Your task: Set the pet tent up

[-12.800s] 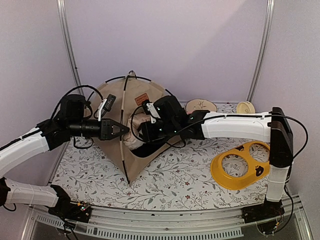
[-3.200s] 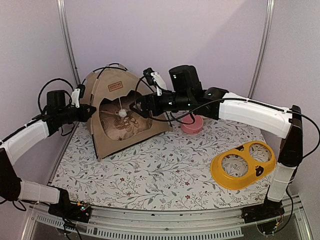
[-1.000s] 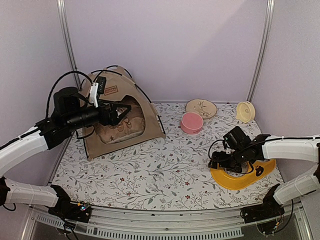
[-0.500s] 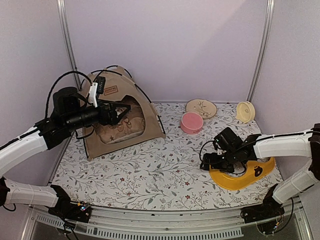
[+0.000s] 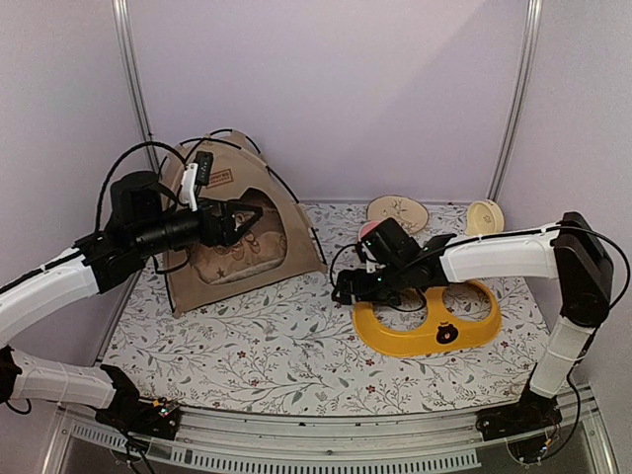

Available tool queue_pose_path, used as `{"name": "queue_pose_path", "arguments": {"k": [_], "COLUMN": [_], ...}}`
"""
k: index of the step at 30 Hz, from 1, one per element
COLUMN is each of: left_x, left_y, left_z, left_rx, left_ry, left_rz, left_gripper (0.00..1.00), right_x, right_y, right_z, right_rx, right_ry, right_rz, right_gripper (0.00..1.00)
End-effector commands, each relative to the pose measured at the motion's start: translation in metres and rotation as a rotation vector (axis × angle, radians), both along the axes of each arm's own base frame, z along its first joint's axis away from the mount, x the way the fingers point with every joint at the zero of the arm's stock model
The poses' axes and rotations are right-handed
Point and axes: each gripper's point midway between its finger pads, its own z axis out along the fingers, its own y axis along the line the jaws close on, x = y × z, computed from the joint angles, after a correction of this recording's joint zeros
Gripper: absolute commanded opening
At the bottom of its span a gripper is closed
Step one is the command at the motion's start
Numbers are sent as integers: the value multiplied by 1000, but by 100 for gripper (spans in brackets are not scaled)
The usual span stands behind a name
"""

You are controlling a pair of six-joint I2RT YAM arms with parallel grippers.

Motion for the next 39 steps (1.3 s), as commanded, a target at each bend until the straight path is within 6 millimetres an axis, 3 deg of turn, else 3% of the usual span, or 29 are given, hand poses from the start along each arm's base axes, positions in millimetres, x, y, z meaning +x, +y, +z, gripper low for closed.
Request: {"name": "queue_pose_path", "arguments": {"k": [1, 5, 13, 23, 28, 33, 39], "left_x": [-8, -11, -9, -7, -8, -8, -8], "left_y": [1, 10, 8, 0, 3, 2, 1], "left_z": [21, 21, 22, 19, 19, 18, 18], "left_rx": [-41, -34, -29, -37, -34, -36, -38], "left_ry": [-26, -28, -35, -26, -23, -21, -17], "left_rz": [-6, 26, 24, -5, 3, 0, -5], "left_gripper": [99, 99, 99, 99, 100, 100, 99], "right_x": [2, 1, 3, 14, 30, 29, 15], "right_y": [53, 55, 20, -59, -123, -171, -189], "right_z": [26, 33, 65, 60, 60, 53, 38], "right_rx": [60, 61, 7, -75, -91, -87, -42], "right_ry": [-81, -99, -195, -200, -198, -177, -124], "right_rz": [124, 137, 72, -69, -206, -300, -323], "right_gripper": [99, 99, 99, 99, 99, 99, 99]}}
